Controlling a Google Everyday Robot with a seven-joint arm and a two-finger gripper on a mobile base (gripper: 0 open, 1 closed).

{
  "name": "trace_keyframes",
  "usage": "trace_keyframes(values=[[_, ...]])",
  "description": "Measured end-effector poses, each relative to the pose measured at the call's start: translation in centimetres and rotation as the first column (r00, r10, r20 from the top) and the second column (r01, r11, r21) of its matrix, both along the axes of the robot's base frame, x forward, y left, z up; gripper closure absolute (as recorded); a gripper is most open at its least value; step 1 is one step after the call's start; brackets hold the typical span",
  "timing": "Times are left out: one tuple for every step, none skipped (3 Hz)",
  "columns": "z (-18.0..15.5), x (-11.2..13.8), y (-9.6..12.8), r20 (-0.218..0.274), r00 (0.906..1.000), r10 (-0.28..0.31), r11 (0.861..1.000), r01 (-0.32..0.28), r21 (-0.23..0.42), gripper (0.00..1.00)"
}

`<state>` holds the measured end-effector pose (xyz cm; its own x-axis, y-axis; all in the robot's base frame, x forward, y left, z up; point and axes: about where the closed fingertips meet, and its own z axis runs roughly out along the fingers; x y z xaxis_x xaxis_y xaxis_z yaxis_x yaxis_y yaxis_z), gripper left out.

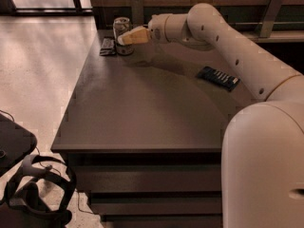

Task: Move 7up can near rxbar chocolate

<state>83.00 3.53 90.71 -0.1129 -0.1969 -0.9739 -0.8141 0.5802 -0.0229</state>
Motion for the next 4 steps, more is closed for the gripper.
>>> trace_keyframes(values=[[1.9,-2.1,-3.2,0.034,0.9977,-0.058,0.998,0.057,0.023,0.00],[4.8,-4.7,-7.4,0.091,0.9892,-0.115,0.992,0.109,0.068,0.00],[7.4,-7.1,-11.0,0.140,0.9747,-0.174,0.982,0.160,0.101,0.00],[10.0,-9.7,-14.5,0.180,0.9504,-0.254,0.965,0.236,0.112,0.00]])
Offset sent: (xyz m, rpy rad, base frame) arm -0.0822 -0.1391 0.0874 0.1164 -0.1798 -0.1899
